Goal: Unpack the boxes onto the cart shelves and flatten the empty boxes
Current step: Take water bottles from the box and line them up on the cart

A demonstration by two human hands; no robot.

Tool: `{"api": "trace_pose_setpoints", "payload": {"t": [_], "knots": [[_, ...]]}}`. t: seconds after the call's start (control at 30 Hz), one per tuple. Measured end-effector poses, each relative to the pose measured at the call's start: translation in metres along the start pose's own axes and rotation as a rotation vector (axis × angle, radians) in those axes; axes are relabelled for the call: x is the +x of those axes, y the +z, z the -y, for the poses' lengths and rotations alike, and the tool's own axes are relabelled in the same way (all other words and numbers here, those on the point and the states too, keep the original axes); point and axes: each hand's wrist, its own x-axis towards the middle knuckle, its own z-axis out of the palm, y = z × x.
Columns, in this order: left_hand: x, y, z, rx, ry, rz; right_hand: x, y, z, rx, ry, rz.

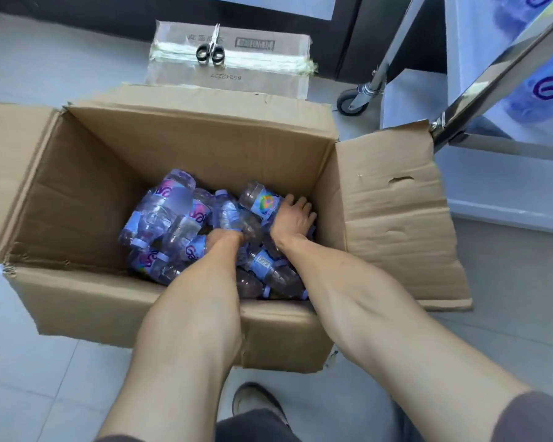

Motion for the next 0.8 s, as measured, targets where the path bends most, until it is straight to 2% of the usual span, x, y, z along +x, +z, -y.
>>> {"api": "trace_pose_setpoints", "payload": {"t": [0.1,0.2,0.3,0.4,0.5,0.7,0.8], "knots": [[-0.011,0.001,-0.002,-0.105,-0.063,0.033,-0.007,-0.004,-0.005,0.046,0.013,0.116],[-0.024,-0.004,-0.001,-0.176,-0.072,-0.040,-0.024,-0.017,0.004,0.175,0.030,0.126],[-0.043,-0.019,-0.003,-0.220,-0.072,-0.016,-0.040,-0.042,0.015,0.288,0.059,0.100],[-0.066,-0.037,-0.001,-0.265,-0.078,0.004,-0.048,-0.075,0.017,0.338,-0.021,0.037],[-0.092,-0.045,0.016,-0.309,-0.029,-0.100,-0.063,-0.106,0.008,0.382,-0.144,-0.063],[-0.164,-0.054,0.024,-0.698,0.077,-0.236,-0.117,-0.179,-0.016,0.793,-0.334,-0.253],[-0.213,-0.053,0.019,-0.875,0.253,-0.261,-0.144,-0.225,-0.040,1.146,-0.279,-0.305]]}}
